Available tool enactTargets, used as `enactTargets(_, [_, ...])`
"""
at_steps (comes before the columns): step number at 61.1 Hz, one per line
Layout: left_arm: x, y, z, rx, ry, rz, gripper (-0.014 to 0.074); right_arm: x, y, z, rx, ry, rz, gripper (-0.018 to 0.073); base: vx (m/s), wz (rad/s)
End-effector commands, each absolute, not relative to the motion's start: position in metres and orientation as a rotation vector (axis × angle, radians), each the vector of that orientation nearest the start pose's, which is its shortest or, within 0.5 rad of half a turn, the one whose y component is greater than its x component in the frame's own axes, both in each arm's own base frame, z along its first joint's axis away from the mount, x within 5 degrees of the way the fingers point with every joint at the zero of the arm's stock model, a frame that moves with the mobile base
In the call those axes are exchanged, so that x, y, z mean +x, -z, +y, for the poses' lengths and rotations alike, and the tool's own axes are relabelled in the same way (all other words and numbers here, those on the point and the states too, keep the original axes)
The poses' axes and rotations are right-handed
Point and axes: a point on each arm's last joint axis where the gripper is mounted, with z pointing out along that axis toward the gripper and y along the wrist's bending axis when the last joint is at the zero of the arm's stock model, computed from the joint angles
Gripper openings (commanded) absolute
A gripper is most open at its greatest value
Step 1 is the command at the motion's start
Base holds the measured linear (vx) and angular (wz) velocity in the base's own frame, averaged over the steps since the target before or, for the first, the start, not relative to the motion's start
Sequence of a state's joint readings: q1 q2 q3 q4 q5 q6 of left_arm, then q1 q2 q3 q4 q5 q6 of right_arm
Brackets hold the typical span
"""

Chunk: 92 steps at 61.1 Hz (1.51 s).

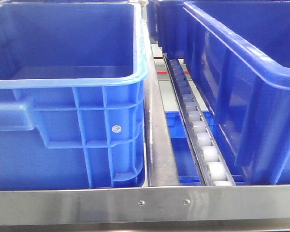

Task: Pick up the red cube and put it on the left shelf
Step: 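Move the right gripper holding the red cube over a blue crate, then lower the red cube into the blue crate and open the right gripper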

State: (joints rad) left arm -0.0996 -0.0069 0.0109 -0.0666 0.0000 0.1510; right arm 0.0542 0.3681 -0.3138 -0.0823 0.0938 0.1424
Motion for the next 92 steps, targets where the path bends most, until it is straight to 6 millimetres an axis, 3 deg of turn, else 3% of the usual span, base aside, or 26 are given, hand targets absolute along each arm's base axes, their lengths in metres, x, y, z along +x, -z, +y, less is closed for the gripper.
enactTargets(1, [0.057,-0.21,-0.005,0.131,0.01,1.428,0.0106,0.091,-0.303,0.005,0.003,-0.082,1.516,0.0058,0.0,0.0])
enactTargets(50, [0.057,-0.21,-0.005,0.131,0.01,1.428,0.0106,0.095,-0.307,0.005,0.002,-0.089,1.496,0.0058,0.0,0.0])
enactTargets(58, [0.057,-0.21,-0.005,0.131,0.01,1.428,0.0106,0.118,-0.316,0.006,0.001,-0.09,1.535,0.0058,0.0,0.0])
enactTargets(71, [0.057,-0.21,-0.005,0.131,0.01,1.428,0.0106,0.181,-0.342,0.01,-0.001,-0.089,1.615,0.007,0.01,0.07])
enactTargets(77, [0.057,-0.21,-0.005,0.131,0.01,1.428,0.0106,0.212,-0.349,0.011,-0.001,-0.088,1.648,0.0204,-0.03,-0.17])
enactTargets(86, [0.057,-0.21,-0.005,0.131,0.01,1.428,0.0106,0.252,-0.353,0.013,-0.001,-0.086,1.691,0.0584,0.0,0.0])
enactTargets(92, [0.057,-0.21,-0.005,0.131,0.01,1.428,0.0106,0.266,-0.352,0.014,0.001,-0.084,1.721,0.0595,0.0,0.0])
